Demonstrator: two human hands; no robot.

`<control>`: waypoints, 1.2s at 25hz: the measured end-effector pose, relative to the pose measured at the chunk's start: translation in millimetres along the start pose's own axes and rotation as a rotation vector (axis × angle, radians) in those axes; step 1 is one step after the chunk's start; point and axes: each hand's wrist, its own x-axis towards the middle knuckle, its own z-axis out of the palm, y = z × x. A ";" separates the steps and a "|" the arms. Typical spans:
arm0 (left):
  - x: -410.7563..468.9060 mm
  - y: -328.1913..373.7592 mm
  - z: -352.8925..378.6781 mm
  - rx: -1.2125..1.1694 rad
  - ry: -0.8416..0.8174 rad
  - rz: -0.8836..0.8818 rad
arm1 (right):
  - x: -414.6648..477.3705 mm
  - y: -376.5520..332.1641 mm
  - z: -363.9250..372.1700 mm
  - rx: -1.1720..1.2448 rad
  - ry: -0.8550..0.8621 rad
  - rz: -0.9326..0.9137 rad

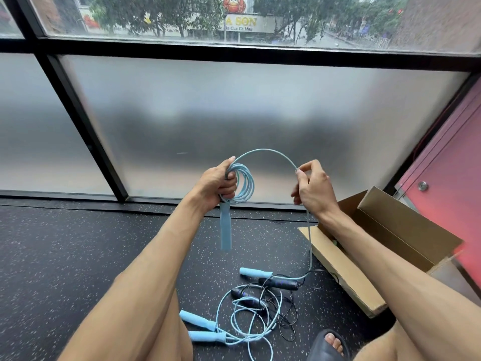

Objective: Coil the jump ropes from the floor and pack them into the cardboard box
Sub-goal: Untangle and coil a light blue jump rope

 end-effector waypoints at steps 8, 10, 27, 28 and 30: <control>-10.4 11.1 0.6 -0.320 -0.347 -0.024 | -1.7 18.7 13.8 -0.304 -0.266 0.055; -11.3 12.7 -0.4 -0.428 -0.370 0.015 | -8.0 14.6 18.8 -0.298 -0.362 0.043; 14.9 -4.1 2.5 -0.059 0.472 0.463 | -30.2 -14.1 28.6 -0.202 -0.703 -0.034; 14.9 -6.2 4.3 0.077 0.466 0.480 | -30.3 -18.6 29.3 -0.215 -0.679 -0.100; 14.6 -10.7 7.0 0.332 0.410 0.491 | -30.4 -29.0 27.9 -0.194 -0.617 -0.194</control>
